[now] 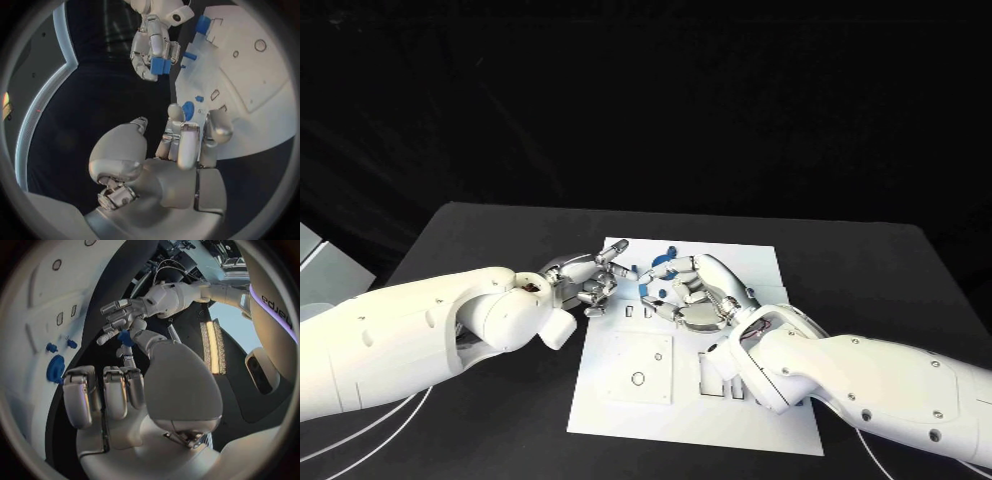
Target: Assemble the parts on the task board
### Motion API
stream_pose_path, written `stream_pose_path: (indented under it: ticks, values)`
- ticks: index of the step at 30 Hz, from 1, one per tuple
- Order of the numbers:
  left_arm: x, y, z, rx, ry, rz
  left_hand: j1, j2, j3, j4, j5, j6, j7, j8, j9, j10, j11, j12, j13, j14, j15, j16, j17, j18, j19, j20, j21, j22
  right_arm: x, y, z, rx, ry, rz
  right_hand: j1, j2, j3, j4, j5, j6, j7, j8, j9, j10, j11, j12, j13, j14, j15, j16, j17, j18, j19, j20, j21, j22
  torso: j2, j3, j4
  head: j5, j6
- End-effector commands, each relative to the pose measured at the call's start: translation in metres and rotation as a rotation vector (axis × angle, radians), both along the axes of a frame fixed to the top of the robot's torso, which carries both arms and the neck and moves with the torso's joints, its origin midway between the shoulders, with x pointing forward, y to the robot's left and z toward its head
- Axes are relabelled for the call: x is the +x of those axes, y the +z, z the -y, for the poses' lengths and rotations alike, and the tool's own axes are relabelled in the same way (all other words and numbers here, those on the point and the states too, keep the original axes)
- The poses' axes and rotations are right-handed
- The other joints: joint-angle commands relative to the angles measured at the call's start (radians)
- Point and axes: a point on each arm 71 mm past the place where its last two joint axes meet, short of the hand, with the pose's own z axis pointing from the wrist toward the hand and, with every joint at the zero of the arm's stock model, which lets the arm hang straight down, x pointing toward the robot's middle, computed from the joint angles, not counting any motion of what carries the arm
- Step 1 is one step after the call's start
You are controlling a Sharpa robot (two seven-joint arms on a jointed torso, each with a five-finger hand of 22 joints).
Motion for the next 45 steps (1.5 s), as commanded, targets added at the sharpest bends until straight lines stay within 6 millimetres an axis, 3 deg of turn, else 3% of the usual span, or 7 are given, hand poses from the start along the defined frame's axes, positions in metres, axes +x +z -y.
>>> stream_pose_path:
  ticks: [1, 8, 15, 26, 45]
  values:
    - [-0.006, -0.001, 0.011, -0.083, -0.083, -0.067, -0.031, 0.022, -0.015, 0.000, -0.004, 0.010, -0.008, 0.010, 0.006, 0.045, -0.004, 0.071, 0.088, 0.056, -0.003, 0.023, 0.133, -0.025, 0.038, -0.003, 0.031, 0.056, -0.002, 0.003, -0.002, 0.014, 0.011, 0.022, -0.010, 0.004, -0.004, -0.003, -0.005, 0.010, 0.000, 0.003, 0.000, 0.106, 0.009, 0.004, 0.263, 0.103, 0.007, 0.003, 0.263, -0.007, 0.106, 0.008, 0.005, 0.263, 0.001, 0.0000, 0.0002, -0.001, 0.001]
    - [-0.008, -0.001, 0.016, -0.104, -0.123, -0.086, -0.060, 0.059, -0.031, 0.000, -0.002, 0.012, -0.011, 0.003, 0.010, 0.096, -0.007, 0.134, 0.174, 0.083, -0.006, 0.045, 0.196, -0.036, 0.076, -0.007, 0.061, 0.111, -0.002, 0.005, -0.004, 0.023, 0.014, 0.029, -0.010, 0.005, -0.004, -0.004, -0.005, 0.010, 0.000, 0.004, 0.001, 0.106, 0.009, 0.004, 0.263, 0.103, 0.007, 0.003, 0.263, -0.007, 0.106, 0.008, 0.005, 0.263, 0.002, -0.0003, 0.0009, -0.004, -0.003]
    - [-0.011, -0.004, 0.021, -0.117, -0.169, -0.107, -0.074, 0.085, -0.041, 0.000, 0.000, 0.032, -0.015, 0.005, 0.016, 0.126, -0.011, 0.166, 0.221, 0.098, -0.009, 0.057, 0.233, -0.043, 0.100, -0.010, 0.079, 0.148, -0.002, 0.008, -0.004, 0.029, 0.013, 0.036, -0.010, 0.005, -0.004, -0.004, -0.005, 0.011, 0.000, 0.004, 0.001, 0.106, 0.009, 0.004, 0.263, 0.103, 0.007, 0.003, 0.263, -0.007, 0.106, 0.009, 0.005, 0.263, 0.002, -0.0013, 0.0007, -0.003, -0.006]
    - [-0.013, -0.005, 0.022, -0.130, -0.197, -0.112, -0.087, 0.113, -0.056, -0.001, 0.003, 0.075, -0.030, 0.018, 0.032, 0.150, -0.024, 0.181, 0.249, 0.109, -0.020, 0.067, 0.263, -0.047, 0.116, -0.015, 0.092, 0.172, 0.000, 0.007, -0.003, 0.026, 0.009, 0.036, -0.009, 0.007, -0.004, -0.005, -0.006, 0.012, 0.000, 0.006, 0.002, 0.106, 0.009, 0.004, 0.263, 0.103, 0.007, 0.003, 0.263, -0.007, 0.106, 0.009, 0.005, 0.263, 0.001, -0.0018, -0.0001, -0.004, -0.008]
    - [-0.012, -0.003, 0.021, -0.168, -0.180, -0.108, -0.086, 0.137, -0.059, -0.001, 0.015, 0.098, -0.038, 0.028, 0.049, 0.163, -0.032, 0.185, 0.262, 0.109, -0.028, 0.067, 0.264, -0.050, 0.126, -0.021, 0.098, 0.186, 0.003, 0.006, -0.001, 0.018, 0.003, 0.031, -0.009, 0.008, -0.005, -0.007, -0.006, 0.013, -0.001, 0.007, 0.003, 0.106, 0.009, 0.004, 0.263, 0.103, 0.007, 0.003, 0.263, -0.007, 0.106, 0.009, 0.005, 0.263, 0.001, -0.0015, -0.0003, 0.001, -0.005]
